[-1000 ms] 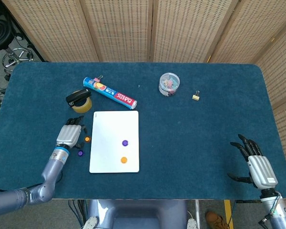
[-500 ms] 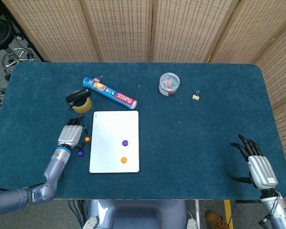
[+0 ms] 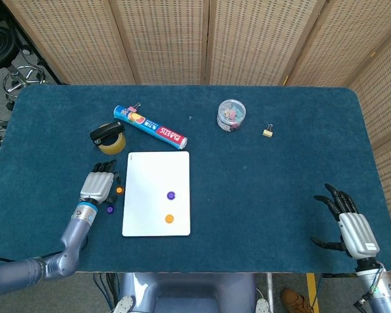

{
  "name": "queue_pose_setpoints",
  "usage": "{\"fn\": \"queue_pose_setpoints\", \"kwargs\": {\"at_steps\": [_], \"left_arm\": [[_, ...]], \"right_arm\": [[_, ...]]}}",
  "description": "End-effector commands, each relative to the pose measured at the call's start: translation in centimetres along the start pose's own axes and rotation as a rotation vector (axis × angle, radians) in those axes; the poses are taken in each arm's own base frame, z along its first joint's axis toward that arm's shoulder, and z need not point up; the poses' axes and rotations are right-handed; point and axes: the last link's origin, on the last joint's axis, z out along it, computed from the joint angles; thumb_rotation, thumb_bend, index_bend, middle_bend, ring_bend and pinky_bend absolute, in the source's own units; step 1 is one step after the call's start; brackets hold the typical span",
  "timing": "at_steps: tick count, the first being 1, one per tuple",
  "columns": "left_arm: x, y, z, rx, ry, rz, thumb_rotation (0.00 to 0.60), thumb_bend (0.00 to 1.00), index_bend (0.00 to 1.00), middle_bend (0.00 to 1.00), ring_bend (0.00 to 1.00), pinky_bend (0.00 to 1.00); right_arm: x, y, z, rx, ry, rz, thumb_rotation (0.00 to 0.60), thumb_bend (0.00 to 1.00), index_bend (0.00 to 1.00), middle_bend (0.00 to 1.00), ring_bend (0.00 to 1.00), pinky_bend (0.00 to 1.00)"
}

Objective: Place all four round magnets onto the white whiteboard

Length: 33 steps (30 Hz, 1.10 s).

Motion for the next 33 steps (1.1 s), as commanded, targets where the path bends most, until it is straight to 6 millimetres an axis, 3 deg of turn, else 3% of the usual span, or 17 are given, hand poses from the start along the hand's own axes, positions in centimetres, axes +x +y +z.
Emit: {"fn": "queue_pose_setpoints", "kwargs": {"at_steps": [1, 18, 26, 33], "left_arm": [[0.0, 0.01, 0.05, 0.002, 0.001, 0.001, 0.6, 0.29, 0.42, 0.0, 0.0, 0.0], [-0.5, 0.21, 0.21, 0.009, -0.003, 0.012, 0.6, 0.29, 0.43, 0.0, 0.0, 0.0], [-0.67, 0.3, 0.3, 0.014, 0.002, 0.006, 0.6, 0.31, 0.54, 0.0, 0.0, 0.0], [-0.72, 0.41, 0.33, 0.016, 0.008, 0.01, 0.6, 0.33, 0.55, 0.0, 0.0, 0.0]], "right_arm": [[0.03, 0.01, -0.02, 0.0, 0.001, 0.0, 0.6, 0.08, 0.19, 0.0, 0.0, 0.0], [0.2, 0.02, -0.05, 0.002, 0.002, 0.01, 0.6, 0.08, 0.2, 0.0, 0.0, 0.0], [0.26, 0.06, -0.07, 0.001, 0.002, 0.015, 0.6, 0.08, 0.21, 0.0, 0.0, 0.0], [0.28, 0.05, -0.07, 0.002, 0.0, 0.02, 0.6, 0.08, 0.21, 0.0, 0.0, 0.0]]}}
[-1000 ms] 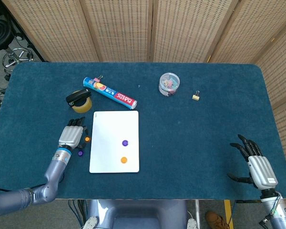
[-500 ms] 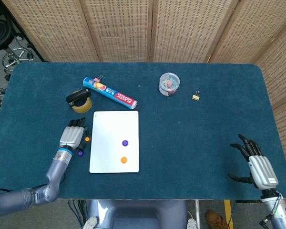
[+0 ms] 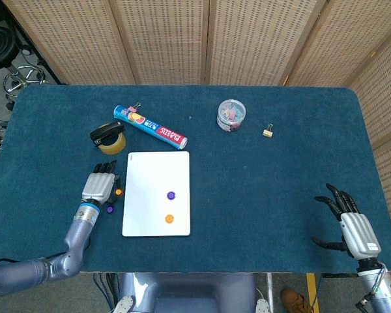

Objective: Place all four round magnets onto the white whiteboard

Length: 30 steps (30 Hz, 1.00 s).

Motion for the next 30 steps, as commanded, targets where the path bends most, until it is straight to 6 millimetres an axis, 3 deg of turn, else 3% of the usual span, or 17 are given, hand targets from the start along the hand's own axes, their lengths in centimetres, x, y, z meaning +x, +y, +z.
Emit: {"fn": "queue_pose_setpoints", "kwargs": {"at_steps": [1, 18, 30], "left_arm": [[0.0, 0.0, 0.0, -0.001, 0.0, 0.0, 0.6, 0.33, 0.55, 0.0, 0.0, 0.0], [1.4, 0.3, -0.8, -0.022, 0.015, -0.023, 0.6, 0.33, 0.55, 0.0, 0.0, 0.0], [1.0, 3.9, -4.0, -0.165, -0.008, 0.015, 0.6, 0.33, 0.55, 0.0, 0.0, 0.0]], "right_arm": [[0.0, 0.0, 0.0, 0.0, 0.0, 0.001, 0.6, 0.08, 0.21, 0.0, 0.0, 0.0], [-0.1, 0.0, 0.0, -0.004, -0.009, -0.001, 0.6, 0.08, 0.21, 0.0, 0.0, 0.0], [-0.2, 0.1, 0.1, -0.011, -0.011, -0.001, 0.6, 0.08, 0.21, 0.0, 0.0, 0.0]]}}
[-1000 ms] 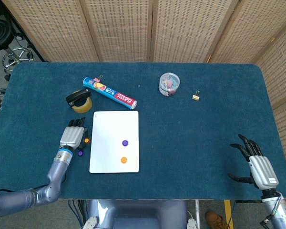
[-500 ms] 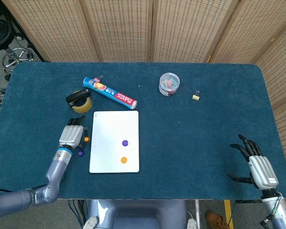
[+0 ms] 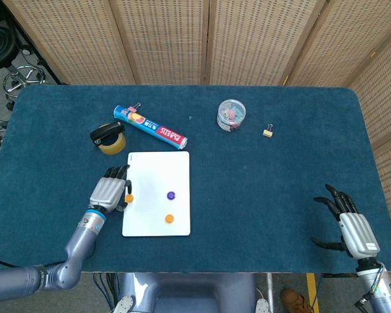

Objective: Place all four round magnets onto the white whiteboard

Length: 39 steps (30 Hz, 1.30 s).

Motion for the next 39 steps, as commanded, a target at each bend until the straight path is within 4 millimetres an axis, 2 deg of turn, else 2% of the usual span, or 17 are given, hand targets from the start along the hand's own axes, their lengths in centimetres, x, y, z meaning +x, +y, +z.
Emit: {"fn": "queue_pose_setpoints", "kwargs": {"at_steps": [1, 14, 24, 39], "left_arm": [[-0.4, 1.0, -0.9, -0.042, -0.004, 0.025, 0.6, 0.33, 0.55, 0.0, 0.0, 0.0], [-2.2, 2.4, -3.5, -0.13, -0.051, 0.086, 0.6, 0.32, 0.55, 0.0, 0.0, 0.0], [-2.9, 2.4, -3.6, -0.126, -0.041, 0.118, 0.6, 0.32, 0.55, 0.0, 0.0, 0.0], [-3.1, 2.5, -3.5, -0.131, -0.052, 0.118, 0.6, 0.24, 0.43, 0.0, 0.0, 0.0]], "right_arm": [[0.1, 0.1, 0.0, -0.003, 0.002, 0.0, 0.6, 0.08, 0.21, 0.0, 0.0, 0.0], [0.2, 0.2, 0.0, -0.008, 0.003, 0.002, 0.6, 0.08, 0.21, 0.0, 0.0, 0.0], [0.2, 0.2, 0.0, -0.01, 0.003, 0.002, 0.6, 0.08, 0.21, 0.0, 0.0, 0.0], [0.3, 0.1, 0.0, -0.008, 0.007, 0.003, 0.6, 0.08, 0.21, 0.0, 0.0, 0.0]]}}
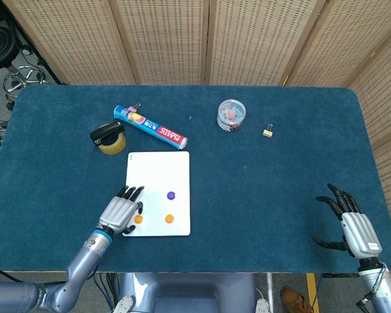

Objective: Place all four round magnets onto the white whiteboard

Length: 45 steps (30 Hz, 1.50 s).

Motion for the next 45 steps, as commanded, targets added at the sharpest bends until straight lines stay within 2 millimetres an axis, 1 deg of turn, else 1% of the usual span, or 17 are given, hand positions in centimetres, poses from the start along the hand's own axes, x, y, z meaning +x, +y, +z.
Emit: {"fn": "queue_pose_setpoints", "kwargs": {"at_steps": [1, 6, 9, 13, 20, 22, 26, 32, 45], "left_arm": [[0.1, 0.0, 0.0, 0.001, 0.003, -0.006, 0.6, 0.24, 0.43, 0.0, 0.0, 0.0], [1.0, -0.6, -0.3, 0.014, 0.034, -0.025, 0.6, 0.23, 0.43, 0.0, 0.0, 0.0], [1.8, -1.4, -0.7, 0.033, 0.059, -0.032, 0.6, 0.23, 0.43, 0.0, 0.0, 0.0], [2.1, -2.9, -1.2, 0.071, 0.079, -0.004, 0.6, 0.23, 0.43, 0.0, 0.0, 0.0], [1.3, -5.0, -1.3, 0.128, 0.072, 0.001, 0.6, 0.23, 0.43, 0.0, 0.0, 0.0], [0.5, -5.9, -1.4, 0.15, 0.057, -0.004, 0.6, 0.23, 0.43, 0.0, 0.0, 0.0], [-0.1, -6.6, -1.4, 0.161, 0.057, -0.014, 0.6, 0.23, 0.43, 0.0, 0.0, 0.0], [-0.7, -6.9, -1.2, 0.166, 0.056, -0.031, 0.6, 0.23, 0.43, 0.0, 0.0, 0.0], [-0.8, -6.6, -0.5, 0.17, 0.062, -0.018, 0.6, 0.24, 0.43, 0.0, 0.0, 0.0]], "right_arm": [[0.0, 0.0, 0.0, 0.0, 0.001, -0.001, 0.6, 0.08, 0.21, 0.0, 0.0, 0.0], [0.0, 0.0, 0.0, 0.0, 0.0, 0.0, 0.6, 0.08, 0.21, 0.0, 0.0, 0.0], [0.0, 0.0, 0.0, 0.001, 0.0, 0.001, 0.6, 0.08, 0.21, 0.0, 0.0, 0.0], [-0.1, -0.1, 0.0, 0.003, -0.004, 0.0, 0.6, 0.08, 0.21, 0.0, 0.0, 0.0], [-0.2, -0.2, 0.0, 0.005, -0.008, -0.003, 0.6, 0.08, 0.21, 0.0, 0.0, 0.0], [-0.3, -0.2, 0.0, 0.005, -0.01, -0.003, 0.6, 0.08, 0.22, 0.0, 0.0, 0.0], [-0.3, -0.2, 0.0, 0.005, -0.013, -0.003, 0.6, 0.08, 0.22, 0.0, 0.0, 0.0], [-0.4, -0.2, 0.0, 0.005, -0.016, -0.002, 0.6, 0.08, 0.22, 0.0, 0.0, 0.0], [-0.3, -0.2, 0.0, 0.004, -0.015, 0.001, 0.6, 0.08, 0.22, 0.0, 0.0, 0.0]]}}
